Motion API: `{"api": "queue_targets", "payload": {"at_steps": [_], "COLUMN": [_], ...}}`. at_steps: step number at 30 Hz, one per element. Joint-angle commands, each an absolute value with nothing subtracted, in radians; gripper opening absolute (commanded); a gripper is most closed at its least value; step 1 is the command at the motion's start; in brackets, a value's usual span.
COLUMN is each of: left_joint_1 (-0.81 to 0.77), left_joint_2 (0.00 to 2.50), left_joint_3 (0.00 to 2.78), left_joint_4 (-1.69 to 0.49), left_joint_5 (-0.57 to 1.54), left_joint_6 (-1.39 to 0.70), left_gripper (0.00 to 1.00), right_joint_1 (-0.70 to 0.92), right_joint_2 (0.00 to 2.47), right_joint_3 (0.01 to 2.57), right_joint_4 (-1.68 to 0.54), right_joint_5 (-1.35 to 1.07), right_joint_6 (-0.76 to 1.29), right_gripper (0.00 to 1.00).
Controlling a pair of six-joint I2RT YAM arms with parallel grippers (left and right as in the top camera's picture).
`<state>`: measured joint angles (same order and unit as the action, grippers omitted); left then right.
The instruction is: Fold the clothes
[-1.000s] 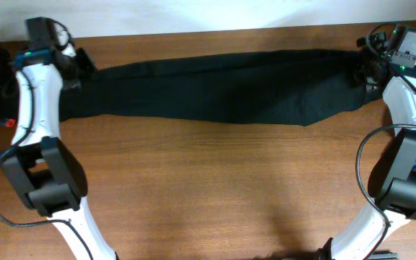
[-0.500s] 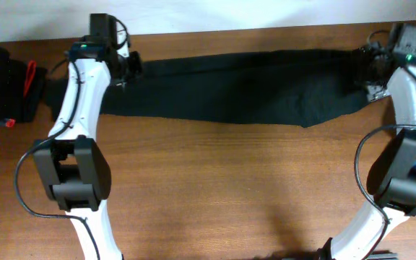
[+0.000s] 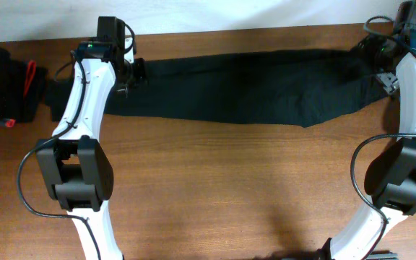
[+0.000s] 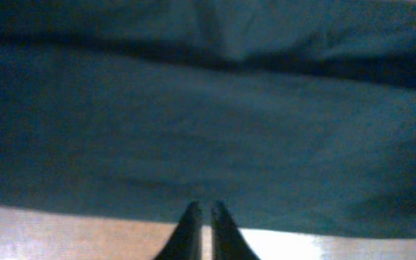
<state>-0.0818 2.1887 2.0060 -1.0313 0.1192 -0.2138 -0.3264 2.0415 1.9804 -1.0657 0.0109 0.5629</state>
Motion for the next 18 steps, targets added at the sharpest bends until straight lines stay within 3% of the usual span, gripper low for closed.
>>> {"api": "queue_targets", "payload": {"at_steps": [1,3,5,6,18], "left_joint_1": [-0.071,-0.069,-0.068,-0.068,-0.025], "left_joint_2": [2.205,2.205,2.205,2.205,2.205], "left_joint_3": [1.995,1.995,1.995,1.995,1.996], "left_joint_4": [-1.052,-1.058,-1.064,-1.068,-1.071], "left_joint_5": [0.111,0.111,0.11,0.11,0.108], "left_joint_6": [-0.204,-0.204,-0.204,-0.204,-0.204], "left_gripper": [0.0,0.0,0.0,0.0,0.0], "right_joint_1": [-0.321,-0.321,-0.321,-0.321,-0.307], "right_joint_2": [2.037,2.038,2.038,2.038,2.101], "right_joint_3": [1.996,1.996,1.996,1.996,1.996], "right_joint_4": [-1.128,-1.164,-1.167,-1.158,-1.031], "right_joint_5": [0.004,0.004,0.004,0.004,-0.008], "right_joint_6": [0.372,0.328,0.317,0.31,0.258], "right_gripper": [0.93,0.66,0.14,0.04,0.04]}}
